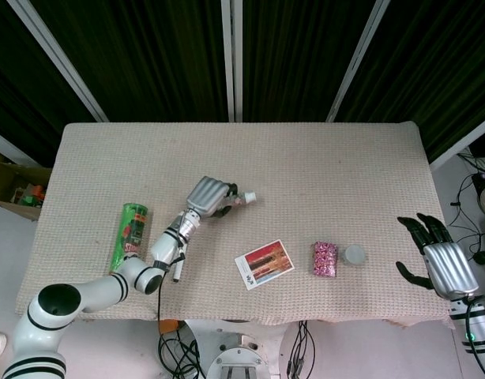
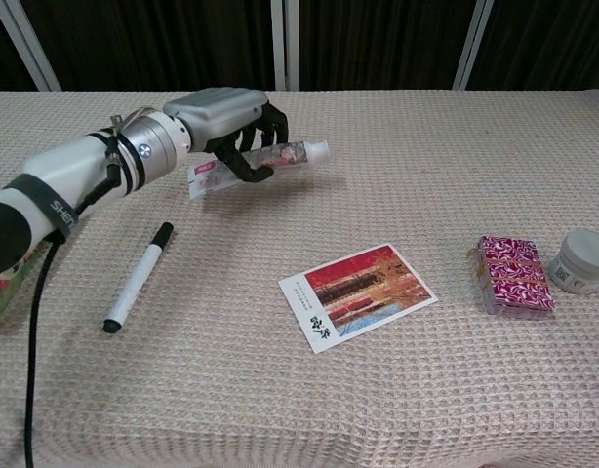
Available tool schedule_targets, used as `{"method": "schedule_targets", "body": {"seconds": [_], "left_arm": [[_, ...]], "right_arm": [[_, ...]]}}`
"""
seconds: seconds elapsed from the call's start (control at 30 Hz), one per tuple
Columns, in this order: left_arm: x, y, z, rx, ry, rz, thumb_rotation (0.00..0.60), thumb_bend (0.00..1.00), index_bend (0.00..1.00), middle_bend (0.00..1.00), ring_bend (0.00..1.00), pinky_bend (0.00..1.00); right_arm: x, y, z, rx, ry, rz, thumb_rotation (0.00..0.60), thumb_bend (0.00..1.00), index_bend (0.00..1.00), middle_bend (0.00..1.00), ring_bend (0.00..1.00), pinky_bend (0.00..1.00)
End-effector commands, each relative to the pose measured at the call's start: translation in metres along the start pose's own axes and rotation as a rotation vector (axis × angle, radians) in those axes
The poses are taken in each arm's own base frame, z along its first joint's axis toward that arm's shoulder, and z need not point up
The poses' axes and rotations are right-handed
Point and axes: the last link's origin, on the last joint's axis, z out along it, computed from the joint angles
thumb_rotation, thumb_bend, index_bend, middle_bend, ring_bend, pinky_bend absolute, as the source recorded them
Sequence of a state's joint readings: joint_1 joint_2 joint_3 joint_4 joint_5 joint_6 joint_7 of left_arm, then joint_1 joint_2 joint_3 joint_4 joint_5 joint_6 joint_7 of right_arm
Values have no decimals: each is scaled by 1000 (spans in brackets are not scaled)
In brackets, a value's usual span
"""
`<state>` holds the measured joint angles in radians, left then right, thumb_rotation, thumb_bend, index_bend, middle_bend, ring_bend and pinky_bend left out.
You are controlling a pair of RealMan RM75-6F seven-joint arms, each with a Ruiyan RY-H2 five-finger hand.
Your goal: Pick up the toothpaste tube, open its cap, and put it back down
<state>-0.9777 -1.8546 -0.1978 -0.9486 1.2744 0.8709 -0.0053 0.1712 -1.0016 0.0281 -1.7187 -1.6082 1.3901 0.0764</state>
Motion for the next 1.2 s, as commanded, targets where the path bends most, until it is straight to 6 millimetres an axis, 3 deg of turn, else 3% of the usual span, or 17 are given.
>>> {"method": "schedule_targets", "body": {"seconds": [0.03,0.47,0.9,1.2], "left_arm": [[18,-5,-17,-52,-7,-95,600,718,626,725,640,728],[70,18,-58,-257,-79,-256,579,761,634,733,635,693],[79,52,-60,-391,-146,-356,538,766,635,734,634,690],[84,62,-59,-444,-175,-356,511,771,635,735,634,688]], "right_arm": [[6,-11,14,69,-11,-34,600,247,117,180,46,110],[16,-83,72,429,46,-159,600,215,372,213,47,110],[-1,-132,101,659,122,-217,600,214,391,211,47,110],[-7,-144,106,743,168,-231,600,229,399,207,48,110]]}}
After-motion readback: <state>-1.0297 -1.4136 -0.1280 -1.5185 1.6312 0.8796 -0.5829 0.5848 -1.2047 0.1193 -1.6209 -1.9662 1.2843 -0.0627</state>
